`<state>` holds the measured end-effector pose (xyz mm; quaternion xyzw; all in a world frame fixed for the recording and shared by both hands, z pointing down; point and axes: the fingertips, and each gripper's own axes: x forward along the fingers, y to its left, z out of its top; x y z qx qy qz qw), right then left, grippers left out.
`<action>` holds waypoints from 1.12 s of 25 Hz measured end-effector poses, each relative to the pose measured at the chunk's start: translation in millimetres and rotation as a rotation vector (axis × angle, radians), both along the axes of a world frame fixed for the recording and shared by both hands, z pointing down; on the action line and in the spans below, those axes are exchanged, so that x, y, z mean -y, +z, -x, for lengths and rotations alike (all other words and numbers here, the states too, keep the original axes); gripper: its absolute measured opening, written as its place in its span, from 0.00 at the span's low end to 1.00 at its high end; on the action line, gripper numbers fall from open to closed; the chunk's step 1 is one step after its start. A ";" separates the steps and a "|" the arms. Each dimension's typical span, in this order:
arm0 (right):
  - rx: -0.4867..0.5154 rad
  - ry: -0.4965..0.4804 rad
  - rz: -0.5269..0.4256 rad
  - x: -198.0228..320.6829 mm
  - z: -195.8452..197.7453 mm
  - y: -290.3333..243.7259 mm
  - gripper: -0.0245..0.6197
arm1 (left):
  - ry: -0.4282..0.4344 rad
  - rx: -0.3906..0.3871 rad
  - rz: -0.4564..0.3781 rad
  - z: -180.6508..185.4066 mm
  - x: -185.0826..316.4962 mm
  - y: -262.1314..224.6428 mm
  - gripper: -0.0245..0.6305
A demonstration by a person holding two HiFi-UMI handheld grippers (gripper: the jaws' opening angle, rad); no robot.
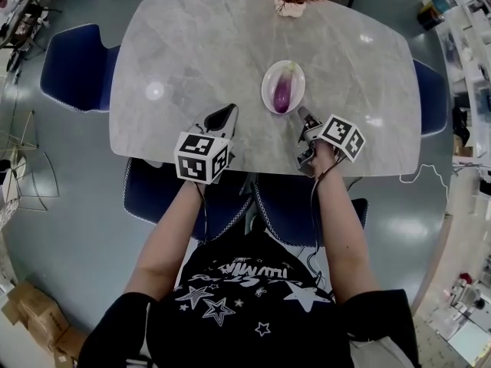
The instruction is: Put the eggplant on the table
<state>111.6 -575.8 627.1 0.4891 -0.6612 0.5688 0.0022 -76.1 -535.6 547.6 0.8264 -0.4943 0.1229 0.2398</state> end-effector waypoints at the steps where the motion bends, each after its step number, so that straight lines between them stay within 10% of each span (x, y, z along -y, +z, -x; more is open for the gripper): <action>1: 0.001 -0.005 -0.004 -7.1 0.2 -3.4 0.08 | -0.001 -0.002 -0.006 -1.0 -5.4 -4.1 0.05; 28: -0.010 -0.132 -0.306 -272.8 -42.7 -158.1 0.07 | -0.030 -0.007 -0.168 -92.4 -285.3 -112.3 0.05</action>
